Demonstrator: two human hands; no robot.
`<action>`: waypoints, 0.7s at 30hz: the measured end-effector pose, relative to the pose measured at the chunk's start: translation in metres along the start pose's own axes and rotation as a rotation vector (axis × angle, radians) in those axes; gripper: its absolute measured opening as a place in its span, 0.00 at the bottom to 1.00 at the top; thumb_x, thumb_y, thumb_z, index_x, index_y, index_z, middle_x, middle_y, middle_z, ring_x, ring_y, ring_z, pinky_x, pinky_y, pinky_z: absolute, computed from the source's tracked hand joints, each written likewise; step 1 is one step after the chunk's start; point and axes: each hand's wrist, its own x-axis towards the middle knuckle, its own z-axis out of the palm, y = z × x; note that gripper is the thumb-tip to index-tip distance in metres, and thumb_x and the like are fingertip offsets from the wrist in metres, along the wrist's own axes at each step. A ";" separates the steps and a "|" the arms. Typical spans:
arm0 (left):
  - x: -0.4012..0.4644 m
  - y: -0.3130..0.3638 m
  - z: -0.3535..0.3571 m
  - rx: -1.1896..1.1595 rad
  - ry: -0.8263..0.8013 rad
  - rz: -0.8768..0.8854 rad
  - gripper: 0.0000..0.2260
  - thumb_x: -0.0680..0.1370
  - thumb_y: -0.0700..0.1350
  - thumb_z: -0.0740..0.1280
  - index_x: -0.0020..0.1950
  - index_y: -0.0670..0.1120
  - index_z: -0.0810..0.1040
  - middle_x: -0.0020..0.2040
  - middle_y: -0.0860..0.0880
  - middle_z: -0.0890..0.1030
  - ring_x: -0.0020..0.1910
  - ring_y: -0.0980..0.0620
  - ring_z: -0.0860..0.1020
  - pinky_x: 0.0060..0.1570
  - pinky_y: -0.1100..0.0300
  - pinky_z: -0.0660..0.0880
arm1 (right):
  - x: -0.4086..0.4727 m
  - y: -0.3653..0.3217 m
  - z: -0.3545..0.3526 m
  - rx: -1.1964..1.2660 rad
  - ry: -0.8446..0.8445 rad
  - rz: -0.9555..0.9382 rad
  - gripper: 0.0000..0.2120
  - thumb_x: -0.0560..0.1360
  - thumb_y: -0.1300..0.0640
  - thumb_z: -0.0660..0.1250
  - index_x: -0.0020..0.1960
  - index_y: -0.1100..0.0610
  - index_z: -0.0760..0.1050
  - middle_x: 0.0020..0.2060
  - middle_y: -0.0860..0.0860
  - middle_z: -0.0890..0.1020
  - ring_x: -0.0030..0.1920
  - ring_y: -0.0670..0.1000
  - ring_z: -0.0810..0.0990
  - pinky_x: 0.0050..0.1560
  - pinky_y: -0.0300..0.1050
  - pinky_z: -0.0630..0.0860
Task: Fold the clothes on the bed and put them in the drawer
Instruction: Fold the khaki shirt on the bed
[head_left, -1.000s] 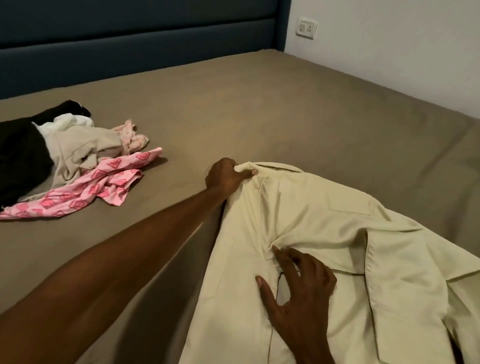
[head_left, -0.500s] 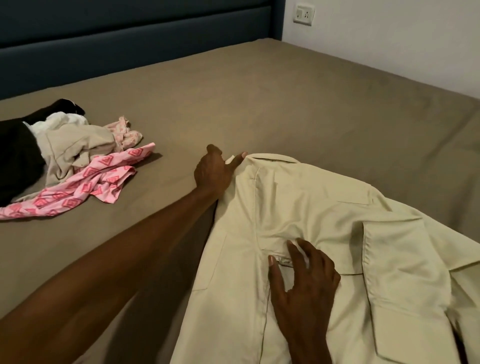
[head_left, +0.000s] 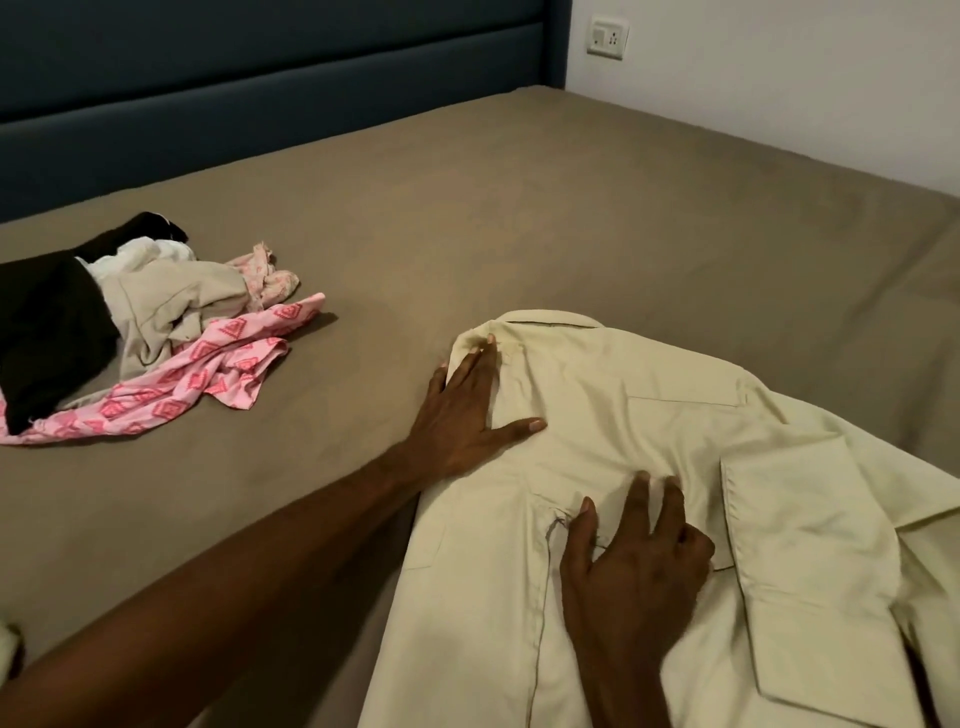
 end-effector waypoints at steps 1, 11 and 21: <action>-0.001 0.000 0.002 -0.008 0.004 -0.016 0.51 0.73 0.79 0.54 0.84 0.49 0.42 0.84 0.53 0.46 0.82 0.57 0.44 0.80 0.46 0.43 | -0.001 -0.002 -0.001 -0.052 -0.017 0.043 0.35 0.78 0.39 0.60 0.76 0.61 0.69 0.76 0.62 0.67 0.60 0.65 0.70 0.60 0.61 0.68; 0.007 0.002 -0.013 0.081 -0.122 -0.053 0.55 0.68 0.82 0.54 0.84 0.49 0.50 0.84 0.52 0.51 0.82 0.54 0.48 0.80 0.44 0.48 | -0.004 -0.004 -0.002 -0.182 -0.017 0.130 0.43 0.78 0.32 0.55 0.77 0.66 0.62 0.68 0.65 0.68 0.62 0.66 0.69 0.60 0.61 0.65; -0.187 0.045 -0.028 0.143 0.077 0.108 0.35 0.82 0.66 0.51 0.82 0.44 0.61 0.81 0.44 0.62 0.79 0.48 0.63 0.74 0.47 0.65 | -0.003 -0.001 -0.004 -0.063 0.075 0.109 0.31 0.81 0.40 0.58 0.72 0.63 0.67 0.70 0.64 0.70 0.63 0.65 0.71 0.60 0.60 0.67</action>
